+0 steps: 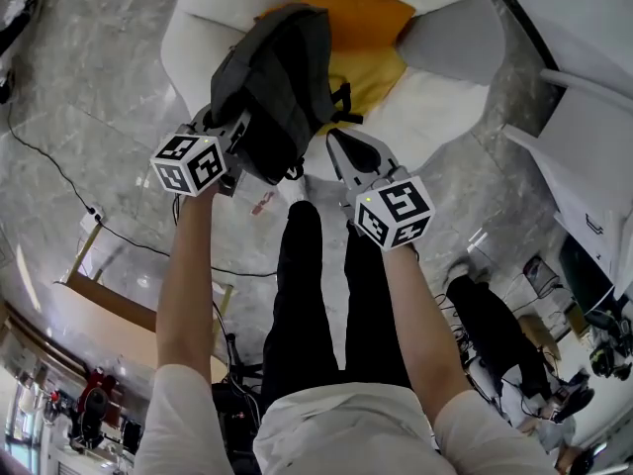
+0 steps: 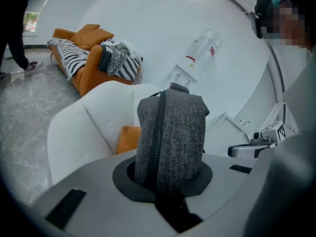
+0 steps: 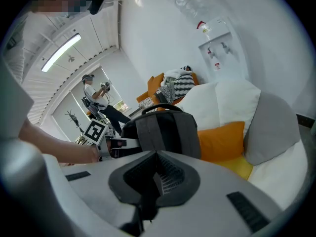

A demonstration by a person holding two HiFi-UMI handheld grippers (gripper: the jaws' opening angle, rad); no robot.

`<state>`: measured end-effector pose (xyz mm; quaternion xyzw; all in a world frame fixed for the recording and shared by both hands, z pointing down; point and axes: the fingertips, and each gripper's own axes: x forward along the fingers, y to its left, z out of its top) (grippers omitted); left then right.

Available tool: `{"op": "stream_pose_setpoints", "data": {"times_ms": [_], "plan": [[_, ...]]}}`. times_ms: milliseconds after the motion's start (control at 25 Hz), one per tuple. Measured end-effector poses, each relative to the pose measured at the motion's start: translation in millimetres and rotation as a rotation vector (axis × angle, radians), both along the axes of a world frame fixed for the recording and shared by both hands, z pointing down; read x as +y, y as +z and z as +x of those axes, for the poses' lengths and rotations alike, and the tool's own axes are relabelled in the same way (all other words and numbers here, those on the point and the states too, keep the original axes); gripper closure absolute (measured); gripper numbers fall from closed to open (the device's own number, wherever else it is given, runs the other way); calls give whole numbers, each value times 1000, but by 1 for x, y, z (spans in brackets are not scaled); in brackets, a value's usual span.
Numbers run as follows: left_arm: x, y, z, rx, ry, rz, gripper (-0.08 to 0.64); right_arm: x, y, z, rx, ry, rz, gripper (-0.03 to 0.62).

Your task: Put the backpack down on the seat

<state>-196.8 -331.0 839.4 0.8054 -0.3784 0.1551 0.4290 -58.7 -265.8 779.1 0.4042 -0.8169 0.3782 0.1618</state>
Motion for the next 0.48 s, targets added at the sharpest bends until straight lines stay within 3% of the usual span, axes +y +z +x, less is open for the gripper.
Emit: {"op": "stream_pose_setpoints", "data": {"times_ms": [280, 480], "plan": [[-25, 18, -42, -43, -1, -7, 486, -15, 10, -35, -9, 3, -16, 569], [-38, 36, -50, -93, 3, 9, 483, -27, 24, -47, -17, 5, -26, 569]]}}
